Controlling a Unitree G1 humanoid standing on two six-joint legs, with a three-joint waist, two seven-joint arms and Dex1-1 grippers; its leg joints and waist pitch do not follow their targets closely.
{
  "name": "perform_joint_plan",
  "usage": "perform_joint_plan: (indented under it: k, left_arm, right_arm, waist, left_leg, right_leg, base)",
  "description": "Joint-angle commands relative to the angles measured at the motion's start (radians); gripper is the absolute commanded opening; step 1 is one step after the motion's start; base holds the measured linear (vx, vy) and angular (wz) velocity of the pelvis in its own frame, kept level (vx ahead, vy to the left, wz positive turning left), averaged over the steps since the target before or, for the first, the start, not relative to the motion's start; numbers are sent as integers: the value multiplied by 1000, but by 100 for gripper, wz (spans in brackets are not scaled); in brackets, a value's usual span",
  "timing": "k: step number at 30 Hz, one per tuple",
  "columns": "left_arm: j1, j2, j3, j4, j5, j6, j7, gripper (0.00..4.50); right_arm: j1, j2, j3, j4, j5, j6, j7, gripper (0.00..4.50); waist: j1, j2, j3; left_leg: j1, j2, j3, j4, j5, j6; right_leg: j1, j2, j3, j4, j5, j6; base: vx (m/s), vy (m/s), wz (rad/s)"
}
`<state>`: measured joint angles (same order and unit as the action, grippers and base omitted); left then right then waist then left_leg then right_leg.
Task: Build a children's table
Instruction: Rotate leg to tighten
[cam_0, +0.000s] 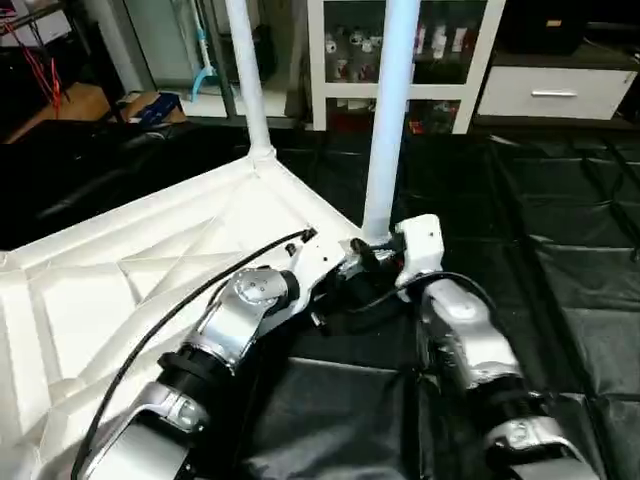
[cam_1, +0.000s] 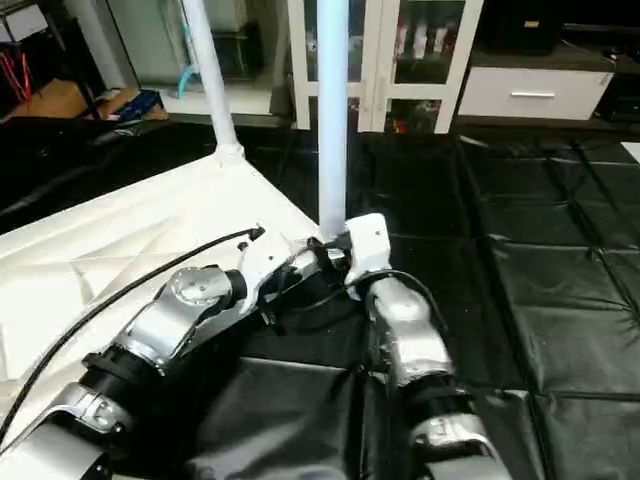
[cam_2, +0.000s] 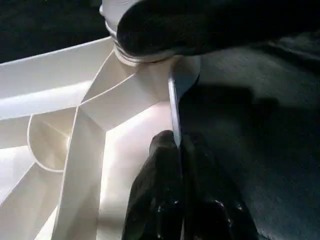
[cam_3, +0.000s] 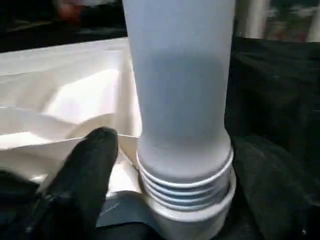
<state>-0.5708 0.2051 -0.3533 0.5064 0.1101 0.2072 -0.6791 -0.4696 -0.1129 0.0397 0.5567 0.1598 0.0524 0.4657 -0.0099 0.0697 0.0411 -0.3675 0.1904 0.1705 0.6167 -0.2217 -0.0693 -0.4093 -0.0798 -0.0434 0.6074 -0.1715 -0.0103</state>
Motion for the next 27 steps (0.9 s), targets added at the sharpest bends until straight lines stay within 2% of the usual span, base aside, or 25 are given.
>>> perform_joint_plan:
  k: [1, 2, 3, 4, 6, 7, 8, 9, 10, 12, 13, 14, 15, 19, 23, 26, 27]
  left_arm:
    - [30, 10, -44, -47, -15, -65, -78, 0]
    - [52, 27, -54, -82, -27, -71, -119, 0]
    - [84, 56, -70, -132, -43, -75, -179, 0]
    - [96, 66, -74, -150, -52, -92, -201, 0]
    - [109, 71, -71, -173, -74, -101, -226, 0]
    - [139, 93, -71, -238, -125, -91, -294, 0]
    - [147, 100, -73, -255, -138, -83, -314, 0]
    - [153, 108, -75, -268, -142, -73, -331, 0]
    - [158, 117, -78, -277, -145, -68, -348, 0]
    - [171, 137, -78, -305, -158, -51, -387, 0]
    - [175, 143, -77, -315, -163, -45, -400, 0]
    - [177, 145, -77, -319, -164, -43, -403, 0]
    - [185, 155, -77, -336, -169, -39, -415, 0]
    - [192, 159, -70, -348, -168, -37, -420, 0]
    - [193, 164, -69, -353, -164, -33, -419, 0]
    - [194, 165, -67, -357, -163, -27, -422, 0]
    - [194, 166, -67, -358, -163, -26, -423, 0]
  right_arm:
    - [-4, -27, 32, -71, 29, 32, 116, 407]
    - [12, -77, 53, -112, 39, 47, 207, 415]
    - [38, -155, 77, -177, 61, 71, 340, 415]
    - [49, -188, 87, -204, 70, 75, 392, 415]
    - [59, -222, 93, -228, 83, 86, 442, 415]
    - [78, -303, 109, -264, 106, 99, 562, 415]
    - [82, -325, 113, -273, 111, 103, 595, 415]
    - [87, -343, 119, -282, 115, 109, 625, 415]
    - [94, -359, 126, -294, 118, 112, 652, 415]
    - [116, -417, 159, -344, 135, 148, 747, 415]
    - [124, -436, 170, -362, 140, 158, 777, 415]
    - [126, -441, 175, -365, 139, 160, 785, 415]
    - [135, -464, 200, -376, 119, 154, 816, 415]
    - [139, -473, 233, -364, 80, 112, 834, 415]
    - [121, -442, 228, -323, 48, 80, 783, 415]
    - [107, -427, 221, -314, 50, 90, 766, 415]
    - [107, -429, 222, -315, 52, 93, 768, 389]
  waist:
    - [4, -16, -58]
    - [6, -12, -58]
    - [9, -13, -61]
    - [18, -11, -60]
    - [20, -12, -60]
    - [24, -15, -63]
    - [29, -17, -63]
    - [28, -16, -59]
    - [33, -20, -58]
    - [39, -22, -57]
    - [41, -20, -55]
    - [40, -20, -54]
    - [40, -26, -54]
    - [38, -25, -51]
    - [36, -25, -53]
    - [34, -25, -53]
    - [35, -26, -54]
  left_leg:
    - [-7, 27, -8, -82, -174, 87]
    - [-6, 28, -7, -82, -169, 88]
    - [-2, 31, -8, -80, -161, 95]
    - [0, 35, -7, -78, -140, 111]
    - [2, 33, -2, -77, -143, 116]
    - [3, 32, -1, -75, -142, 119]
    - [1, 34, -3, -75, -132, 125]
    - [0, 35, -1, -78, -135, 132]
    - [4, 35, 3, -78, -154, 129]
    - [7, 34, 5, -78, -171, 122]
    - [5, 38, 4, -81, -178, 120]
    - [3, 37, 3, -82, -182, 117]
    - [4, 37, 3, -83, -191, 111]
    - [7, 36, 5, -84, -216, 91]
    - [2, 34, 3, -85, -201, 87]
    - [-1, 33, 3, -84, -189, 89]
    - [1, 33, 3, -83, -188, 91]
  right_leg:
    - [56, -51, 29, -78, -230, -221]
    - [55, -51, 29, -78, -224, -222]
    - [58, -50, 28, -74, -192, -228]
    - [56, -51, 30, -71, -146, -241]
    - [50, -48, 31, -69, -138, -254]
    - [58, -49, 30, -65, -130, -260]
    - [58, -51, 31, -65, -120, -259]
    - [55, -49, 30, -65, -123, -266]
    - [50, -50, 30, -71, -163, -261]
    - [49, -49, 31, -73, -200, -251]
    - [50, -52, 32, -73, -219, -242]
    - [50, -53, 30, -73, -232, -238]
    - [48, -53, 30, -77, -259, -226]
    - [40, -53, 33, -85, -328, -203]
    - [41, -54, 31, -83, -333, -191]
    - [43, -53, 31, -82, -318, -196]
    - [44, -53, 31, -82, -315, -194]
  base:
    - [0, 0, 0]
    - [0, 0, 0]
    - [0, 0, 0]
    - [0, 0, 0]
    - [0, 0, 0]
    - [0, 0, 0]
    - [0, 0, 0]
    - [0, 0, 0]
    - [0, 0, 0]
    - [0, 0, 0]
    - [0, 0, 0]
    - [0, 0, 0]
    - [0, 0, 0]
    - [0, 0, 0]
    - [0, 0, 0]
    - [0, 0, 0]
    - [0, 0, 0]
